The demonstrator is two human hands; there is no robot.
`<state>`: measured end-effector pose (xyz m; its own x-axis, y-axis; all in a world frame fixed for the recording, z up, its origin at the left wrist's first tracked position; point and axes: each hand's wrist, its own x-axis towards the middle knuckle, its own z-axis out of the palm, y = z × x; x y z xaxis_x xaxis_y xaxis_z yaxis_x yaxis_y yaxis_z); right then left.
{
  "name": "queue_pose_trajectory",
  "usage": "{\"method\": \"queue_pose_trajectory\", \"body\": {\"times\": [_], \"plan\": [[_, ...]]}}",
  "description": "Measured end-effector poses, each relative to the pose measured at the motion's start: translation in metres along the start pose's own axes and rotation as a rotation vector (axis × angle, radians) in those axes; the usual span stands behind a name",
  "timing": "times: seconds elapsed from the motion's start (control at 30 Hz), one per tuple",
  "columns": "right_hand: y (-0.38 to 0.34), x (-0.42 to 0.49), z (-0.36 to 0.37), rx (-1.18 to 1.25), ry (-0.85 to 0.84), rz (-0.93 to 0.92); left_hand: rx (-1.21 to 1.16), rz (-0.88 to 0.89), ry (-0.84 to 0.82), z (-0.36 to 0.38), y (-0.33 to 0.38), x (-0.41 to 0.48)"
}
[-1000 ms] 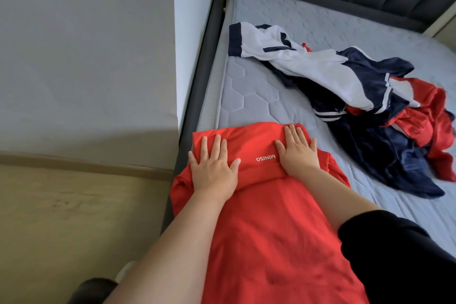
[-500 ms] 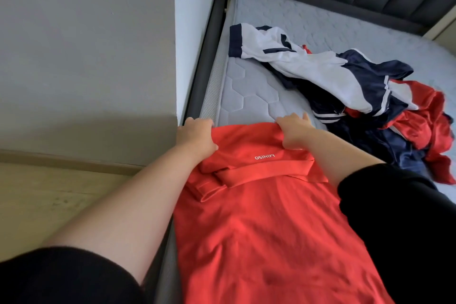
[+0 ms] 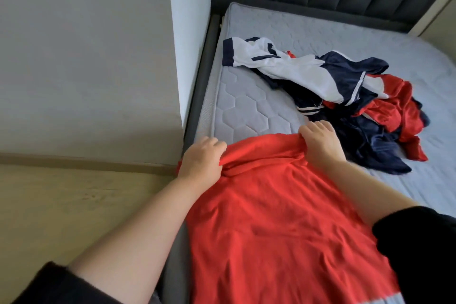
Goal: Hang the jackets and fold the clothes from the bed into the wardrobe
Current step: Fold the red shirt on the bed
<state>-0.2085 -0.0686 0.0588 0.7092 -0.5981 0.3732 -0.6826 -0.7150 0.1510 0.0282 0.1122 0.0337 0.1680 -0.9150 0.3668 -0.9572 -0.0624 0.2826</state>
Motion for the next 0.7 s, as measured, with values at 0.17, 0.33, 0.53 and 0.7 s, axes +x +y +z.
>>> {"method": "queue_pose_trajectory", "body": {"times": [0.17,0.33,0.53,0.7], "plan": [[0.005,-0.067,-0.007,0.046,0.147,-0.049,0.064,0.229,-0.290,-0.011,0.025,-0.035],[0.008,-0.124,-0.005,0.007,0.129,-0.144,0.182,0.214,-0.569,-0.007,0.056,-0.062],[0.008,-0.165,-0.001,-0.002,-0.038,-0.144,0.305,0.139,-0.844,0.008,0.087,-0.083],[0.003,-0.181,0.006,0.329,-0.271,0.131,0.100,-0.065,-0.823,0.015,0.087,-0.090]]}}
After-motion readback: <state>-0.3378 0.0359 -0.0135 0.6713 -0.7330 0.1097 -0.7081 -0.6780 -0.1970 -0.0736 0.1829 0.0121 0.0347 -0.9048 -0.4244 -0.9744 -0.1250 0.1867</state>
